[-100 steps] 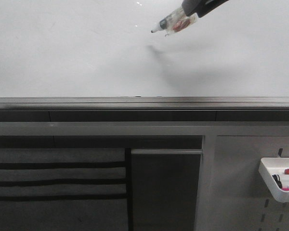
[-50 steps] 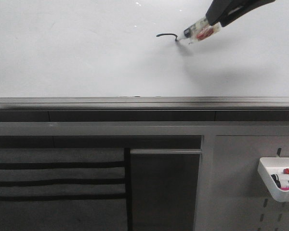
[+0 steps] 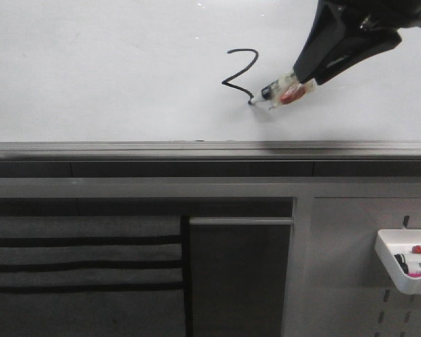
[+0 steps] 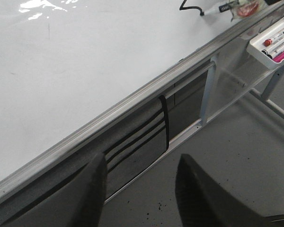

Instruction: Write number 3 on whiteboard

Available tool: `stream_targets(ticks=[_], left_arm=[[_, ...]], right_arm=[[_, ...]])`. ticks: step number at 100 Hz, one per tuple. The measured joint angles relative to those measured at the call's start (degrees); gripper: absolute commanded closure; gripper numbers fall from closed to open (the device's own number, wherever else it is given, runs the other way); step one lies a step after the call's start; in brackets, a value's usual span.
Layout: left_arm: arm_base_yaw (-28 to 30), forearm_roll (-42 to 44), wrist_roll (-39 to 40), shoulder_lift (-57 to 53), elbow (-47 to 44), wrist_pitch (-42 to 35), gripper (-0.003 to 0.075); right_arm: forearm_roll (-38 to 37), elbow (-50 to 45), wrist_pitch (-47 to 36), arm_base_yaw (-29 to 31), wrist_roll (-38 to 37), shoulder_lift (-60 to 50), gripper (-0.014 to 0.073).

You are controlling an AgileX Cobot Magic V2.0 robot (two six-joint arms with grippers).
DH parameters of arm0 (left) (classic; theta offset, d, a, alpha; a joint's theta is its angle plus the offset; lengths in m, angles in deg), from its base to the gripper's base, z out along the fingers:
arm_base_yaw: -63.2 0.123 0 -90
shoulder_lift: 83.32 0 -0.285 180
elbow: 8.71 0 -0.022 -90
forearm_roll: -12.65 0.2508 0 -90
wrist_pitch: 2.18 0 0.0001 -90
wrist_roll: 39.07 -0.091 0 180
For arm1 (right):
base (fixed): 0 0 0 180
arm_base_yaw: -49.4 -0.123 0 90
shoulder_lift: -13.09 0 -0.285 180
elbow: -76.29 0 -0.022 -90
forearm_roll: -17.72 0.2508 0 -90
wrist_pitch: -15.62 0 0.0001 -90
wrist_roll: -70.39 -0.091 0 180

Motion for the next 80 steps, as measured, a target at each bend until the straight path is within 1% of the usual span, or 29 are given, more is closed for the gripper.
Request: stream_targets(ticks=[9, 22, 30, 42, 48, 61, 80], left_arm=[[0.0, 0.0, 0.0, 0.0, 0.0, -0.1, 0.0405], [0.0, 0.0, 0.0, 0.0, 0.0, -0.1, 0.0405], [0.0, 0.0, 0.0, 0.0, 0.0, -0.1, 0.0405], [0.0, 0.0, 0.0, 0.0, 0.0, -0.1, 0.0405], [0.0, 0.0, 0.0, 0.0, 0.0, -0.1, 0.0405], [0.0, 0.0, 0.0, 0.0, 0.0, -0.1, 0.0405], [0.0, 0.0, 0.0, 0.0, 0.0, -0.3, 0.0405]], right_arm=[[0.5, 0.2, -3.8, -4.0, 0.0, 2.4, 0.0641], [0.5, 2.5, -3.4, -7.3, 0.4, 2.5, 0.0641], [0.4, 1.2, -2.6, -10.1, 3.7, -2.6, 0.0641], [0.5, -4.6, -1.8, -16.6, 10.9, -12.4, 0.0641], [0.5, -6.9, -1.0, -19.1, 12.9, -16.0, 0.0641], [-0.4, -9.5, 1.0, -20.6, 14.9, -20.6, 0.0641], [-3.0, -9.8, 4.4, -20.8, 20.7, -22.1, 0.0641]])
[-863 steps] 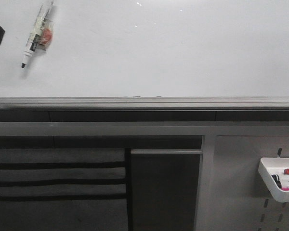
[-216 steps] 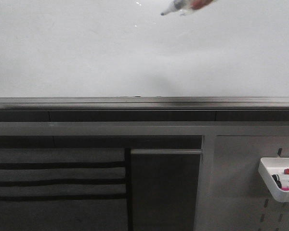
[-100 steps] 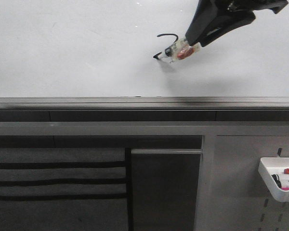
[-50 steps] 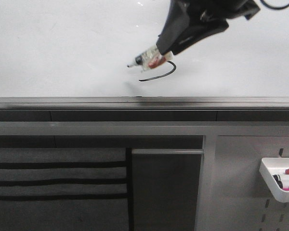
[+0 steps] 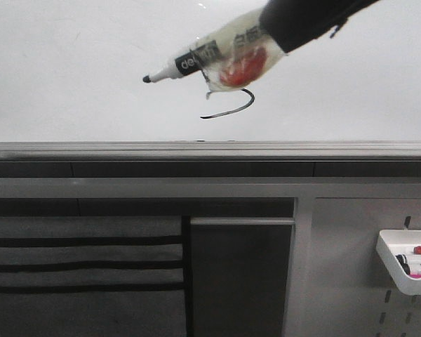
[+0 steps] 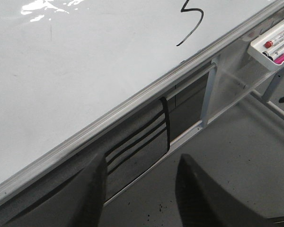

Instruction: Write number 3 on whiteboard

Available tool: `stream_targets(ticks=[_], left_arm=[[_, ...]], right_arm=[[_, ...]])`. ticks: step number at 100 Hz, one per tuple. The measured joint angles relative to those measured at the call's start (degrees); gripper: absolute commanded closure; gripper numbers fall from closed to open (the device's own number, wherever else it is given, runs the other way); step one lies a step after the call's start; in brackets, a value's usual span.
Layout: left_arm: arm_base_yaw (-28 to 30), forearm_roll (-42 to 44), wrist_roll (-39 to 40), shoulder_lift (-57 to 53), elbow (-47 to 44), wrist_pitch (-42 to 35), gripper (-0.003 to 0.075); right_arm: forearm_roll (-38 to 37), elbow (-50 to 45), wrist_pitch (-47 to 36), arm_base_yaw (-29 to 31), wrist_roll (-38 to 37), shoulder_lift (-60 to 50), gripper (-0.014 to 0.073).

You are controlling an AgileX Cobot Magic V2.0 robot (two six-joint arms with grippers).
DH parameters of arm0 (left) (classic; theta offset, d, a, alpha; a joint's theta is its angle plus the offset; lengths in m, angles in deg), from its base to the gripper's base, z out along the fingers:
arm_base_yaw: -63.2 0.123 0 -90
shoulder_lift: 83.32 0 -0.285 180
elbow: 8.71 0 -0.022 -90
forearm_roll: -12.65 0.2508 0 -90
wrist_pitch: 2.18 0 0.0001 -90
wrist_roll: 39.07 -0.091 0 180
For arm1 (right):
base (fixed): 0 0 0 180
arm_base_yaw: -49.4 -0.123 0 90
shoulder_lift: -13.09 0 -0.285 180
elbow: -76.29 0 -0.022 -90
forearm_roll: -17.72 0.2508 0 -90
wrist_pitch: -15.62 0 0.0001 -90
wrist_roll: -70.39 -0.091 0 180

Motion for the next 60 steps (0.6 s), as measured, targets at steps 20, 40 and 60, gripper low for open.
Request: stream_targets(ticks=[20, 40, 60], left_arm=[[0.0, 0.0, 0.0, 0.0, 0.0, -1.9, 0.0405], [0.0, -0.5, -2.0, 0.7, 0.0, -2.5, 0.0405], [-5.4, -2.7, -13.2, 4.4, 0.0, -1.5, 0.0405]], right_arm=[[-0.4, -0.1, 0.3, 0.0, 5.7, 0.0, 0.0641], [-1.0, -0.1, 0.3, 0.0, 7.6, 0.0, 0.0641], [-1.0, -0.1, -0.9, 0.0, 7.7, 0.0, 0.0641]])
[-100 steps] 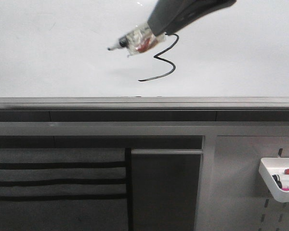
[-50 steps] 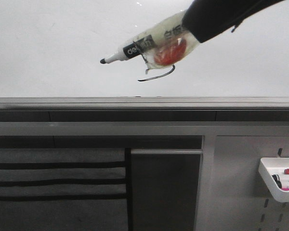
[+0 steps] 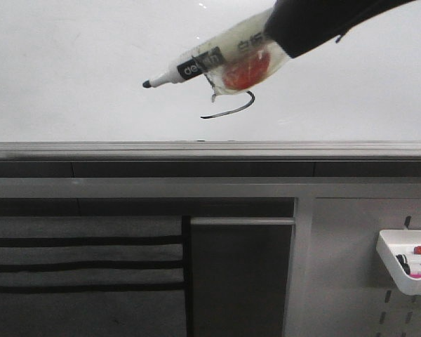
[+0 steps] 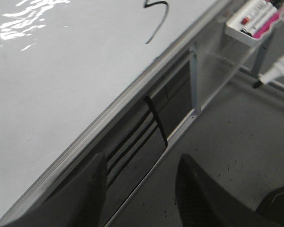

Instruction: Write number 3 on whiteboard

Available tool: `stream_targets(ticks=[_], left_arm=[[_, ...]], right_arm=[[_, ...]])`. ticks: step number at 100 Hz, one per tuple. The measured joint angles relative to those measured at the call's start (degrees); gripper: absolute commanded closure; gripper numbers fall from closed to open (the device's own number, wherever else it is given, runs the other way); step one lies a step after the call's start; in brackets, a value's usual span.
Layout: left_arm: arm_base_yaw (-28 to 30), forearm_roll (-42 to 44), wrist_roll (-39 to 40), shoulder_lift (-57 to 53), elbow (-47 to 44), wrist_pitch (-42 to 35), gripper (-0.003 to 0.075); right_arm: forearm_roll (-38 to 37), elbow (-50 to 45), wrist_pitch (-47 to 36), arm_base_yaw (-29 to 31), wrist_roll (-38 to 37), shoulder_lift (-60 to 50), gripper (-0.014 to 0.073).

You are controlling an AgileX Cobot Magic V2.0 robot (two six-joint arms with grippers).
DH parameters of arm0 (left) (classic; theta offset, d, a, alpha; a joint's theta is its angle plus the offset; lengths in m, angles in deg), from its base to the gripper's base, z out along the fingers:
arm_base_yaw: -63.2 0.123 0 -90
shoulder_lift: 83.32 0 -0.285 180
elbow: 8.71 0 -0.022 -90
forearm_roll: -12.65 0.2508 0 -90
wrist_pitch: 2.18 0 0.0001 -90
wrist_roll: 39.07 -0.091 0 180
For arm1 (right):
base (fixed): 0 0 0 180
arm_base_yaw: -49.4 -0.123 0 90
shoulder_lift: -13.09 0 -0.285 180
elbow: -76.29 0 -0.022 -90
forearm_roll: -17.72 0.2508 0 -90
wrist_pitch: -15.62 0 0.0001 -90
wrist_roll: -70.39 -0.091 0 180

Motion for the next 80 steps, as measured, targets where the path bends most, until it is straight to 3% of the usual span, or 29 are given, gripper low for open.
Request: stream_targets(ticks=[44, 80], left_arm=[[-16.0, -0.2, -9.6, 12.4, 6.4, -0.5, 0.0405], [-19.2, -0.1, -12.9, 23.3, 12.0, -1.0, 0.0405]], right_arm=[[0.0, 0.0, -0.3, 0.0, 0.2, 0.0, 0.0641], [0.0, 0.0, -0.3, 0.0, 0.2, 0.0, 0.0641]])
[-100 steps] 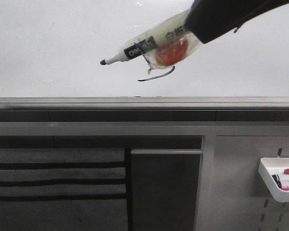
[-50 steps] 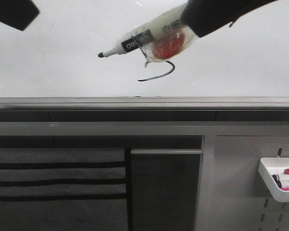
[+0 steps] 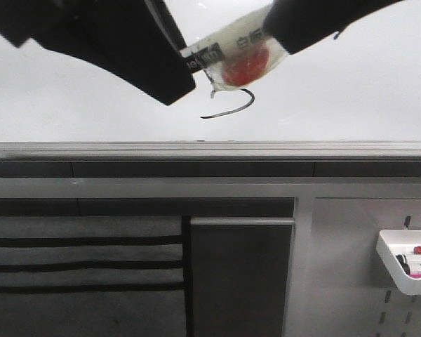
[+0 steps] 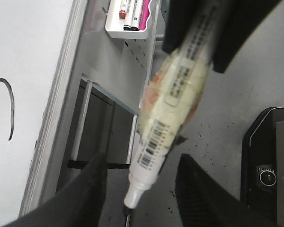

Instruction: Write number 3 on whiteboard

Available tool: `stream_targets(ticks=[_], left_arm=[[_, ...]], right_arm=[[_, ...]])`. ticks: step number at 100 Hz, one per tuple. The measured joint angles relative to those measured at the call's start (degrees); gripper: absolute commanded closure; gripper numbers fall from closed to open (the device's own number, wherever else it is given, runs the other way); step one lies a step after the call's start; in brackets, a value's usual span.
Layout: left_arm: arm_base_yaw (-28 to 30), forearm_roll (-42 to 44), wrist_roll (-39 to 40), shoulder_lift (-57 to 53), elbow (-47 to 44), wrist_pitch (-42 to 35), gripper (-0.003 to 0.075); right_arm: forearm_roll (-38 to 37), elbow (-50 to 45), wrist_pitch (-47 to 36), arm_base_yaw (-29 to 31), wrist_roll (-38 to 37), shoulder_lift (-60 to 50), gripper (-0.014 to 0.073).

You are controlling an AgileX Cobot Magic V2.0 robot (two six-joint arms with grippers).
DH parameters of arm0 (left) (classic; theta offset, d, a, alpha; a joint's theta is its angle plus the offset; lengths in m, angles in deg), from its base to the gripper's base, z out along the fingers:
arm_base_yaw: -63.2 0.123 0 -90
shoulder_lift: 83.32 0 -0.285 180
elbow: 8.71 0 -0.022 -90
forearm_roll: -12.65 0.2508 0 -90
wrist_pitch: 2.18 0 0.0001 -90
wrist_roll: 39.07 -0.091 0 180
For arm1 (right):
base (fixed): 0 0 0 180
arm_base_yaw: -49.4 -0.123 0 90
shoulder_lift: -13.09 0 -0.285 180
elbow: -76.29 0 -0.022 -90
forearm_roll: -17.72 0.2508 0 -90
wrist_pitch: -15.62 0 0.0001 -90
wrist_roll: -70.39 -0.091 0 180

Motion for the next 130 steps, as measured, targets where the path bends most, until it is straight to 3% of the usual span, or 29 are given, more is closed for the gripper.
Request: stream_targets(ticks=[10, 29, 57, 74, 81, 93, 100, 115, 130], left_arm=[[0.0, 0.1, -0.7, 1.0, 0.4, 0.0, 0.0451], [0.0, 0.1, -1.3, 1.2, 0.5, 0.0, 0.061], [-0.2, 0.5, -2.6, 1.3, 0.5, 0.5, 0.0737], [-0.2, 0.6, -2.9, 1.3, 0.5, 0.5, 0.0739], [-0.2, 0.6, -2.9, 1.3, 0.5, 0.5, 0.0739], [0.0, 0.2, -2.4, 1.3, 0.5, 0.6, 0.0739], [1.2, -0.2, -1.8, 1.3, 0.5, 0.2, 0.0739], [7.1, -0.3, 1.7, 1.3, 0.1, -0.8, 0.0739], [18.0, -1.2, 9.7, 1.3, -2.5, -6.3, 0.0739]], right_arm=[[0.0, 0.0, 0.0, 0.0, 0.0, 0.0, 0.0641], [0.0, 0.0, 0.0, 0.0, 0.0, 0.0, 0.0641], [-0.2, 0.0, -0.1, 0.0, 0.0, 0.0, 0.0641], [-0.2, 0.0, -0.1, 0.0, 0.1, 0.0, 0.0622], [-0.2, 0.0, -0.1, 0.0, 0.1, 0.0, 0.054], [-0.3, 0.0, -0.6, 0.0, -0.5, 0.0, 0.032], [-0.3, 0.0, -0.9, 0.6, -1.1, 0.0, 0.0258], [-0.4, 0.5, -0.9, 4.2, -2.4, -1.2, 0.0253], [-0.4, 0.5, 0.6, 9.3, -6.0, -4.4, 0.0253]])
